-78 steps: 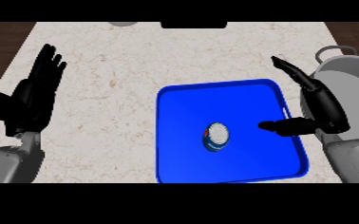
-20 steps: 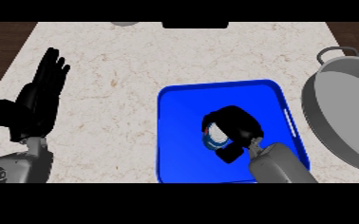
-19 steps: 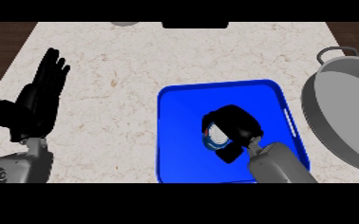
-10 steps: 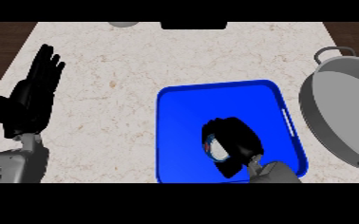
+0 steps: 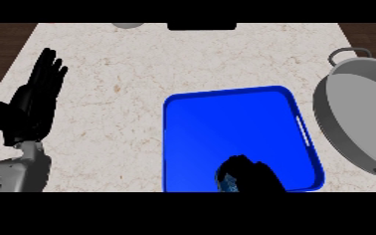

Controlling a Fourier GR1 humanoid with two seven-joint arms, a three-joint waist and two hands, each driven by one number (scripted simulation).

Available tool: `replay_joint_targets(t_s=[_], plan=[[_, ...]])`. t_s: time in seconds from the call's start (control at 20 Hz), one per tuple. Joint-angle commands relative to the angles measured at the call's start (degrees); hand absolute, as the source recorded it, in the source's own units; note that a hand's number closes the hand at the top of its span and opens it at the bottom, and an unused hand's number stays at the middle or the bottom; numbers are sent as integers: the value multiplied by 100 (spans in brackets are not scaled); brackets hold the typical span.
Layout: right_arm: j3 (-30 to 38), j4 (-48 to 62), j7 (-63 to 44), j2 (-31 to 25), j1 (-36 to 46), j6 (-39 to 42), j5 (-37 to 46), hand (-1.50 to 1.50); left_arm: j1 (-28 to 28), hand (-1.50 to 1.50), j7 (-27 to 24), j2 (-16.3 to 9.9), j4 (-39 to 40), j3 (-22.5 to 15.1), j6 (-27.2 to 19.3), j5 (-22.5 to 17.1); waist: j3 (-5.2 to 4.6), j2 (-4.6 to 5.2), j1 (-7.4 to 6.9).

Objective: Pick the can from the tray and place it in the pot

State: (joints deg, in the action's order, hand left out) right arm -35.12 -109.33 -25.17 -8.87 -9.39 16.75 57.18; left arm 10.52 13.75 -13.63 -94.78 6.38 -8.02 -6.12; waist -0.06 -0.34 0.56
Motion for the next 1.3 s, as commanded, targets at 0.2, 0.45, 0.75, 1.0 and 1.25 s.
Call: replay_joint_targets(t_s=[0.2, 0.45, 0.75, 1.0, 1.25], plan=[[289, -1826, -540, 216, -433, -1107, 592, 150, -117, 0, -152, 176, 27, -95, -90, 126, 4, -7, 86], [827, -2857, -641, 206, -458, -1582, 919, 150, -57, 0, -206, 62, 130, 34, -23, 97, 3, 6, 61], [1988, -3596, -794, 34, -403, -1489, 469, 150, -84, 0, -359, 198, 149, -77, -6, 155, 4, 24, 25], [3377, -3173, -635, -29, 138, -1271, -691, 150, 412, 0, 18, 43, 412, 69, -35, 125, 10, 44, 27], [4485, -2542, 56, -143, 110, -1457, -1544, 150, 155, 0, 128, 121, 22, 21, -56, 96, 17, 22, 12]])
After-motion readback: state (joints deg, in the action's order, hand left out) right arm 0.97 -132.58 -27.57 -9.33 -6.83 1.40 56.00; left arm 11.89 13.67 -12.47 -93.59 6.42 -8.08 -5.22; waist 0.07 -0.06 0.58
